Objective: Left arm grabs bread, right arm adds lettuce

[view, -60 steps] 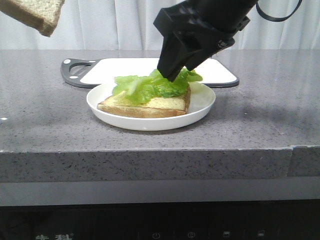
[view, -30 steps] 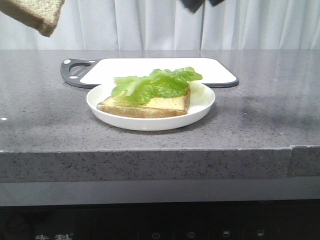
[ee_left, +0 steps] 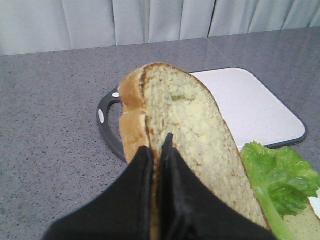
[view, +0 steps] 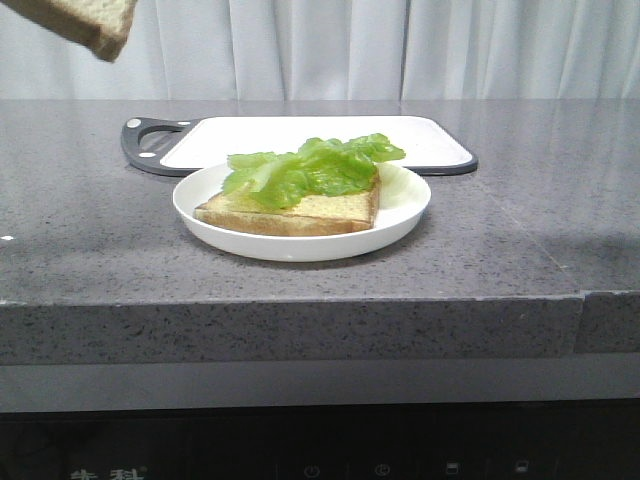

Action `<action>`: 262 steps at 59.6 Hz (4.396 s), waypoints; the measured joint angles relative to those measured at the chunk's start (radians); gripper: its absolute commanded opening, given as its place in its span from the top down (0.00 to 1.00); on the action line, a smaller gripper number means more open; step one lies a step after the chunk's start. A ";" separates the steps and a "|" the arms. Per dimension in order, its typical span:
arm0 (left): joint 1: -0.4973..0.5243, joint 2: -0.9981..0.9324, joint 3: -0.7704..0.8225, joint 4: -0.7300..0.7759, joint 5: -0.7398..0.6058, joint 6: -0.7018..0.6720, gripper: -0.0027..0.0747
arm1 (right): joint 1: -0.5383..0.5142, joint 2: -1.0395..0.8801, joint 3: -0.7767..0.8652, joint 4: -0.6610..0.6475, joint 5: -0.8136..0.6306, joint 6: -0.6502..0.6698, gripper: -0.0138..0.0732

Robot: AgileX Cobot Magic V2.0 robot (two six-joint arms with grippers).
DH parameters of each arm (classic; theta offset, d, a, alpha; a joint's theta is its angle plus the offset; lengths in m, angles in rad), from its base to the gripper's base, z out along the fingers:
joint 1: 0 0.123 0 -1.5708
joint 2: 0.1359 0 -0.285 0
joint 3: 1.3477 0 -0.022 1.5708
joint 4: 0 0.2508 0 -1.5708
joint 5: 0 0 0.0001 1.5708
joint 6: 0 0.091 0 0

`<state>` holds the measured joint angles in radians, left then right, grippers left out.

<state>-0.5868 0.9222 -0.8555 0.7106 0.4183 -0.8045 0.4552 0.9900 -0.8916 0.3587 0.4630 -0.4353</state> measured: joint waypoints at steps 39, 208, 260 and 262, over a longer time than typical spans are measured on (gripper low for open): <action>0.000 0.000 0.000 -0.016 -0.009 0.000 0.99 | 0.000 -0.471 0.387 0.042 -0.332 0.000 0.91; 0.275 0.600 -0.353 -1.639 0.349 1.388 0.63 | 0.000 -0.480 0.398 0.051 -0.317 0.000 0.91; 0.349 -0.173 0.228 -1.304 -0.231 1.390 0.99 | -0.081 -0.523 0.470 0.052 -0.389 0.000 0.91; 0.349 -0.232 0.276 -1.303 -0.248 1.390 0.99 | -0.081 -0.551 0.497 0.052 -0.400 0.000 0.91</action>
<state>-0.2383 0.6902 -0.5796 -0.5921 0.1707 0.5853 0.3746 0.4390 -0.3942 0.4102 0.0633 -0.4353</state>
